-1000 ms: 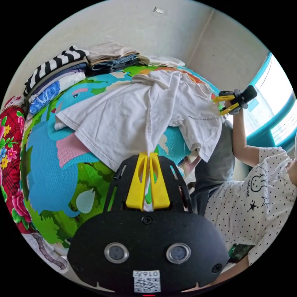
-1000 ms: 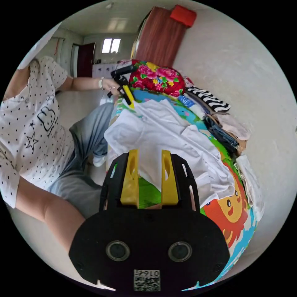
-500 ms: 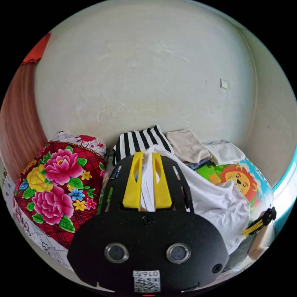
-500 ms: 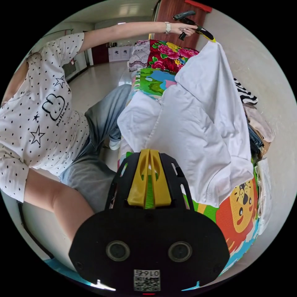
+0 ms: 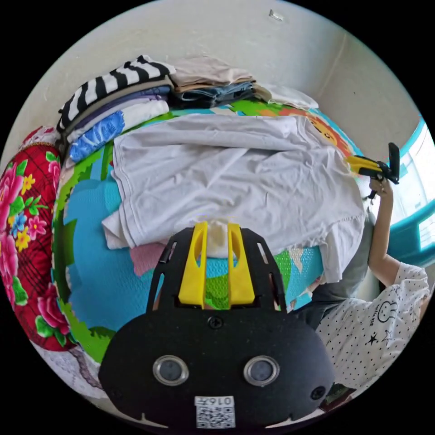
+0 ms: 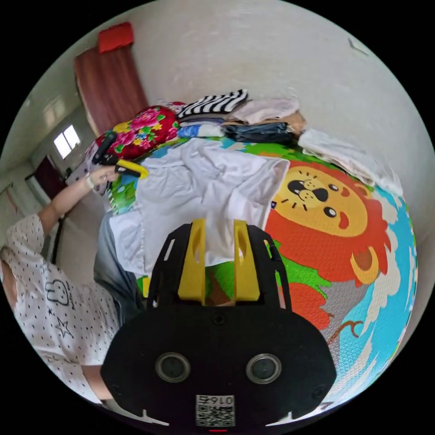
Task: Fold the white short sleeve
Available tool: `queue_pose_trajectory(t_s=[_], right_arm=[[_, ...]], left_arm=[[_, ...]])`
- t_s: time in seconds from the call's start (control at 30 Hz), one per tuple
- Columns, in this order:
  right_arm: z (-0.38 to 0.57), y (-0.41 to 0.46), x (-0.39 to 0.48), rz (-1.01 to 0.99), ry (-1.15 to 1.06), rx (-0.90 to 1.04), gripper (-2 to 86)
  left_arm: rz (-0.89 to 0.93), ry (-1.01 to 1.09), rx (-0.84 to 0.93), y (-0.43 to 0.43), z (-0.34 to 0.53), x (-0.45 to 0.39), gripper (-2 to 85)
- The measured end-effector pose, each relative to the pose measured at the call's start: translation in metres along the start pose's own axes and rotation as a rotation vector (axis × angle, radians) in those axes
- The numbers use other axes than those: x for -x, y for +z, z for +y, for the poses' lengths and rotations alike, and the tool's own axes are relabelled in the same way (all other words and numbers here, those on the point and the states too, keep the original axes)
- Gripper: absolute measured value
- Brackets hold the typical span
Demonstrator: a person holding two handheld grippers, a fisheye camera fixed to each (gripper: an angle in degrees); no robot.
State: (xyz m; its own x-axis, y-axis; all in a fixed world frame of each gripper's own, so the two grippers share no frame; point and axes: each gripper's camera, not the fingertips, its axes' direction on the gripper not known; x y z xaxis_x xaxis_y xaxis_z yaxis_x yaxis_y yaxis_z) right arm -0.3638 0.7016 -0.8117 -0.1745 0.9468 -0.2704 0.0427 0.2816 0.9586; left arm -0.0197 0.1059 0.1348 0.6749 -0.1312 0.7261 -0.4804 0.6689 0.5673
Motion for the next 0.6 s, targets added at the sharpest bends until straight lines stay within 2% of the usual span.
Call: queue_pose_trajectory(t_s=[0.07, 0.17, 0.3, 0.4, 0.47, 0.6], right_arm=[[0.004, -0.002, -0.016, 0.042, 0.151, 0.008, 11.8], [0.004, 0.001, -0.014, 0.100, 0.216, 0.054, 12.7], [-0.001, 0.010, 0.014, 0.238, 0.175, 0.147, 8.3], [-0.006, 0.016, 0.048, 0.378, 0.047, 0.214, 5.8], [-0.012, 0.014, 0.055, 0.463, 0.060, 0.250, 5.3], [-0.020, -0.004, 0.056, 0.621, 0.129, 0.226, 4.9]], left_arm=[[0.060, -0.059, -0.039, -0.003, 0.019, 0.011, 8.2], [0.091, -0.080, -0.062, -0.006, 0.033, 0.020, 7.4], [-0.055, -0.017, -0.047, -0.009, 0.036, 0.002, 4.0], [-0.147, 0.049, -0.010, -0.007, 0.023, -0.022, 0.6], [-0.193, 0.067, -0.003, -0.003, 0.010, -0.034, -0.4], [-0.161, 0.043, -0.028, 0.008, -0.031, -0.050, -0.9]])
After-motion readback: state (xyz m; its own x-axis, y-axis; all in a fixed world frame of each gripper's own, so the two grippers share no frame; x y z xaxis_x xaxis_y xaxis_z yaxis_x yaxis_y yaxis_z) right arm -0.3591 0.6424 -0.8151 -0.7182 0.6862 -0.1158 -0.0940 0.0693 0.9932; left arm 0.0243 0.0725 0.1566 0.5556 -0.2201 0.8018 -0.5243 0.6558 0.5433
